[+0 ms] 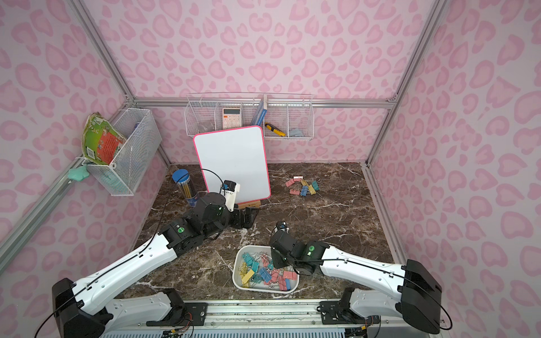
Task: Put the binder clips in the storage box
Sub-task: Place the binder clip in the storage box, then pick up the binder clip at the center of the board.
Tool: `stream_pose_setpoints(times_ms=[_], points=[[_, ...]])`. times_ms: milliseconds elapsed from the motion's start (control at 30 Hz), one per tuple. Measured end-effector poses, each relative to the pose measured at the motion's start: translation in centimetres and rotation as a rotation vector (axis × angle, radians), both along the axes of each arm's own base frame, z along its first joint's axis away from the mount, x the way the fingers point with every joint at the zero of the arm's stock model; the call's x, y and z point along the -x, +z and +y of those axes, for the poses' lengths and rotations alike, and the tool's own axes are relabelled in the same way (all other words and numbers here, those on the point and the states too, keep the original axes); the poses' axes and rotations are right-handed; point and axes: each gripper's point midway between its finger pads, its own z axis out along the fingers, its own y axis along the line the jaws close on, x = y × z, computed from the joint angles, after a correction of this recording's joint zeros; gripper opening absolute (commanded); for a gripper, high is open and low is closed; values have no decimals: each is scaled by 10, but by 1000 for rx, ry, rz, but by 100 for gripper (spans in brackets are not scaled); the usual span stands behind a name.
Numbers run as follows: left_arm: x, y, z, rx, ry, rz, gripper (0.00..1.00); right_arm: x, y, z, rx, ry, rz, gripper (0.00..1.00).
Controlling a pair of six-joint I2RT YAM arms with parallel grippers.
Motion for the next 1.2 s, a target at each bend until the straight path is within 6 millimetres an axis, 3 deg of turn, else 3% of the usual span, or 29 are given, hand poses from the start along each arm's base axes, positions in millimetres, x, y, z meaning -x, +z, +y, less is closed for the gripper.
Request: stream_pose_setpoints(times_ms=[100,267,333,400,533,667,767,1000,1200], points=[[-2,6,-2,4,-3,-10,99,-38,28,-8,-47,-69,-100,57],[-7,11,-7,16,-8,-26,99,-121,69,-49,-92,-228,-249,66],[-9,11,-9,18,-8,-30,99,-149,77,-67,-96,-275,-276,74],[-11,10,-11,12,-12,-35,99,-180,79,-90,-118,-330,-275,75],[-15,12,-15,10,-14,-41,99,-233,64,-137,-135,-467,-219,74],[-17,19,-16,18,-11,-52,99,-288,49,-151,-150,-549,-141,72],[-17,19,-16,19,-11,-52,99,-319,35,-151,-153,-598,-106,72],[-13,20,-16,25,-28,-43,99,-365,-8,-126,-175,-597,-13,71],[-5,22,-17,41,-55,-36,99,-360,-35,-124,-167,-630,56,73]])
